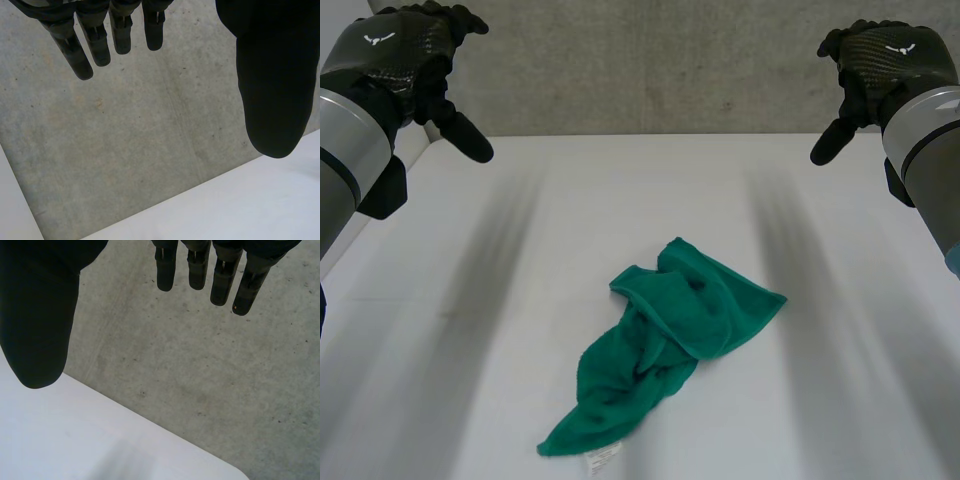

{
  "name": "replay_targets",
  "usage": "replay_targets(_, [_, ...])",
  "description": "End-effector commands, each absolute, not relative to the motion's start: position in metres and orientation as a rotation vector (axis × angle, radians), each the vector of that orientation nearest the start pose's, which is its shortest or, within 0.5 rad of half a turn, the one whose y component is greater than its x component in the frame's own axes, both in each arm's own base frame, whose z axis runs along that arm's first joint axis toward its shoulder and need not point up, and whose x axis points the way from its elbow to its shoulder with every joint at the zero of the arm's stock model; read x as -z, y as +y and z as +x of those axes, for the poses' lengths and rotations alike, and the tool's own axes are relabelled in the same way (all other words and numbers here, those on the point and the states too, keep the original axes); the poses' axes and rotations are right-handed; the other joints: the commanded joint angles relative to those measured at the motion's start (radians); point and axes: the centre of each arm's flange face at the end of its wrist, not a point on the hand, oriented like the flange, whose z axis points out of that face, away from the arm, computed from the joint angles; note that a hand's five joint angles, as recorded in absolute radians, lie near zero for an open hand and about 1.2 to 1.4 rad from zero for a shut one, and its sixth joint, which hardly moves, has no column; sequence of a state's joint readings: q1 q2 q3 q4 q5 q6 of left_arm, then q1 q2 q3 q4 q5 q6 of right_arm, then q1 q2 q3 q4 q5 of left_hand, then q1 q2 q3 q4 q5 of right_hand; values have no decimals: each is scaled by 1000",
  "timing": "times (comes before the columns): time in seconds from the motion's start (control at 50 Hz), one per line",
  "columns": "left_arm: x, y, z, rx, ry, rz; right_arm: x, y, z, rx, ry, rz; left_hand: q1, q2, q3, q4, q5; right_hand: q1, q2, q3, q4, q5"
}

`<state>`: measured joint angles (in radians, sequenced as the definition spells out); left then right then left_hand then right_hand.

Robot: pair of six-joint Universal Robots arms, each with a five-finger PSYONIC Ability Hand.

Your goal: Fold the towel.

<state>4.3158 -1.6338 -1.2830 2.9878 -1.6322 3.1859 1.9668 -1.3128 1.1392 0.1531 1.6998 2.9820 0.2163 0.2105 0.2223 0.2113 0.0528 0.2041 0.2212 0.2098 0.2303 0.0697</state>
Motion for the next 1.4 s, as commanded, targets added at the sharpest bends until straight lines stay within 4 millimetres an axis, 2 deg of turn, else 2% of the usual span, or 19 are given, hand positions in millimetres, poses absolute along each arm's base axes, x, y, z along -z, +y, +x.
replay_targets(0.02, [-365,-249,-240,2464,2238,428,-338,-291,250,2185,2107,-492,-32,-26,-38,-27,-43,-30,-47,-35,-56,-70])
replay_targets(0.16, [-349,-256,-245,2446,2257,447,-318,-283,256,2134,2158,-814,-26,-21,-32,-21,-37,-30,-47,-35,-56,-70])
replay_targets(0.22, [-331,-266,-251,2402,2286,504,-303,-275,257,2045,2191,-1014,-23,-18,-29,-18,-34,-30,-47,-35,-56,-70])
replay_targets(0.26, [-310,-274,-258,2340,2322,602,-278,-257,257,1834,2245,-1256,-20,-15,-26,-15,-31,-30,-47,-35,-56,-70])
replay_targets(0.34, [-271,-282,-273,2206,2370,829,-254,-244,253,1627,2283,-1357,-9,-3,-15,-4,-20,-30,-47,-35,-56,-70])
replay_targets(0.42, [-245,-286,-282,2122,2384,974,-236,-246,252,1594,2292,-1286,-6,0,-12,-1,-17,-30,-47,-35,-56,-70])
replay_targets(0.48, [-207,-293,-296,2048,2396,1177,-217,-250,254,1613,2277,-1096,0,6,-6,5,-11,-30,-47,-35,-56,-70])
replay_targets(0.62, [-162,-294,-315,2047,2431,1381,-190,-251,255,1608,2248,-845,44,50,38,49,33,-30,-47,-35,-56,-70])
replay_targets(0.92, [-115,-282,-341,1967,2504,1550,-131,-251,260,1362,2371,-704,308,314,302,313,297,-30,-47,-35,-56,-70])
replay_targets(1.0, [-119,-287,-347,2027,2455,1546,-129,-252,264,1365,2359,-713,666,671,660,671,655,34,16,28,7,-7])
replay_targets(1.06, [-123,-293,-349,2088,2405,1530,-134,-254,270,1397,2325,-724,928,934,922,933,917,330,313,324,304,290])
replay_targets(1.08, [-135,-303,-353,2196,2307,1481,-145,-263,277,1453,2270,-716,1177,1183,1171,1182,1166,955,938,949,929,915])
replay_targets(1.12, [-142,-309,-353,2251,2248,1430,-152,-269,281,1479,2231,-718,1180,1186,1174,1185,1169,1191,1174,1186,1165,1151])
replay_targets(1.2, [-168,-322,-353,2358,2130,1300,-173,-283,296,1514,2100,-757,1180,1186,1174,1185,1169,1192,1175,1186,1166,1152])
replay_targets(1.26, [-219,-333,-355,2535,1933,1182,-196,-296,304,1572,2014,-769,1180,1186,1174,1185,1169,1192,1175,1186,1166,1152])
replay_targets(1.3, [-246,-334,-355,2619,1836,1137,-238,-318,309,1748,1910,-740,1180,1186,1174,1185,1169,1192,1175,1186,1166,1152])
replay_targets(1.32, [-274,-335,-354,2701,1730,1093,-250,-325,309,1803,1884,-720,1180,1186,1174,1185,1169,1192,1175,1186,1166,1152])
replay_targets(1.36, [-303,-333,-351,2777,1622,1041,-278,-335,307,1927,1828,-667,1180,1186,1174,1185,1169,1192,1175,1186,1166,1152])
replay_targets(1.4, [-344,-325,-345,2876,1463,963,-326,-342,302,2116,1690,-589,1180,1186,1174,1185,1169,1192,1175,1186,1166,1152])
